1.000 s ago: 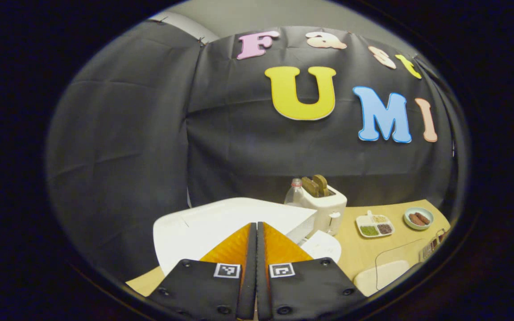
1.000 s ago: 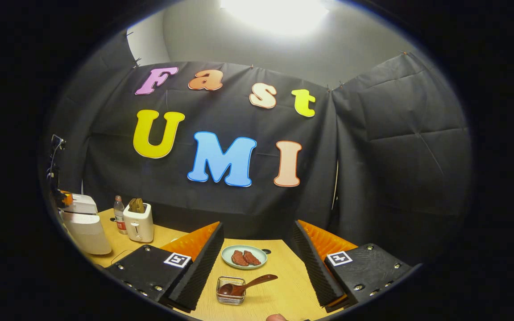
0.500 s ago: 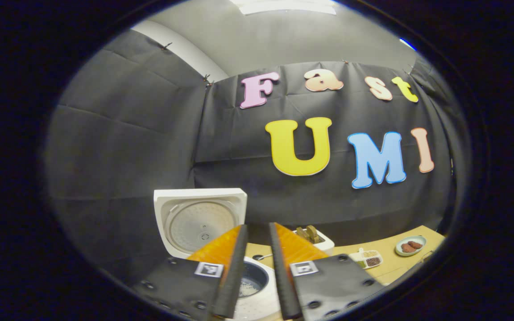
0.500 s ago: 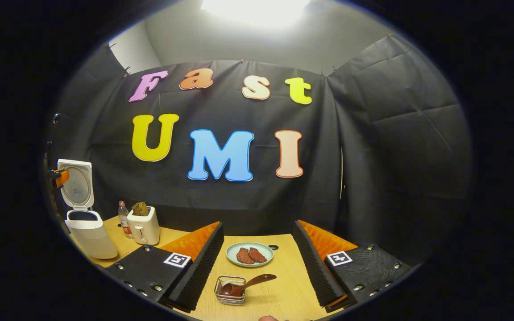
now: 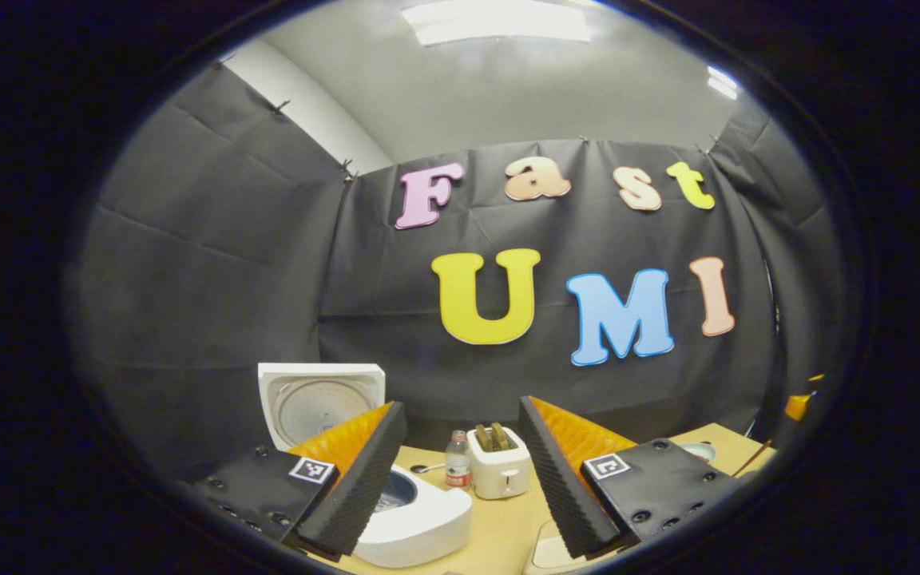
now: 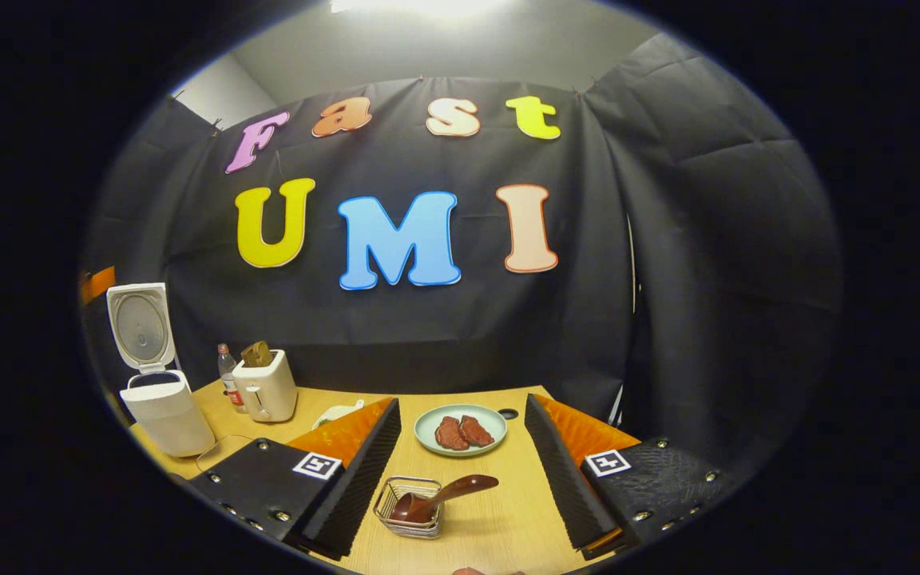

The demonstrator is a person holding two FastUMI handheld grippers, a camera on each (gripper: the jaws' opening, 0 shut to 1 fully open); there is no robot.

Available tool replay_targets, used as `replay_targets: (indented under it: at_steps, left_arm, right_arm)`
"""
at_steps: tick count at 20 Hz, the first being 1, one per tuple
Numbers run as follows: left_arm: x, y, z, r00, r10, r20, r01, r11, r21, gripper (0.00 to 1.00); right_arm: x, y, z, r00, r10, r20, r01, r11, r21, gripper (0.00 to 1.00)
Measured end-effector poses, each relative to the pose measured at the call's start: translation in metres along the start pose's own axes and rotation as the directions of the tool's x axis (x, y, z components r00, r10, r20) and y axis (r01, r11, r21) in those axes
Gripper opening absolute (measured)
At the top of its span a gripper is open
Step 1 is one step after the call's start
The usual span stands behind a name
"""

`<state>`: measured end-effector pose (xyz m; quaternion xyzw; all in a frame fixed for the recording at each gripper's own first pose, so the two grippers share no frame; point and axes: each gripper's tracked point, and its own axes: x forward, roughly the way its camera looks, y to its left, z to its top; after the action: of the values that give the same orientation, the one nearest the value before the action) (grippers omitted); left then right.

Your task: Close the left gripper, press the button to open the rice cooker; take a wooden spoon from the chopstick holder with the right hand, scoop a spoonful of rice and pour it into the rice cooker, then put the wooden spoon back into the chopstick holder.

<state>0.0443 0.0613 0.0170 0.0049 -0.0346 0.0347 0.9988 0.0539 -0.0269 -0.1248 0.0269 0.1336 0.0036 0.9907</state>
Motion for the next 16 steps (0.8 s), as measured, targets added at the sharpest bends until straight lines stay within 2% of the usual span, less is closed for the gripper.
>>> replay_targets:
  at_steps: [6, 14, 15, 16]
  left_arm:
    - [-0.028, -0.04, 0.018, 0.999, -0.035, 0.003, 0.035, 0.999, 0.017, 0.98]
    - [-0.047, -0.056, 0.021, 1.0, -0.004, -0.021, 0.006, 0.994, 0.113, 0.97]
    - [-0.048, -0.058, 0.021, 1.0, 0.0, -0.019, 0.002, 0.992, 0.126, 0.97]
    - [-0.049, -0.06, 0.022, 1.0, 0.003, -0.02, 0.0, 0.991, 0.131, 0.97]
  right_arm:
    - [0.026, -0.015, -0.054, 0.991, 0.026, -0.129, -0.011, 0.994, 0.113, 0.95]
    - [0.044, -0.001, -0.122, 0.945, 0.127, -0.302, -0.051, 0.968, 0.248, 0.96]
    - [0.043, 0.004, -0.131, 0.937, 0.143, -0.32, -0.06, 0.965, 0.254, 0.93]
    - [0.044, 0.006, -0.135, 0.93, 0.156, -0.334, -0.068, 0.963, 0.26, 0.83]
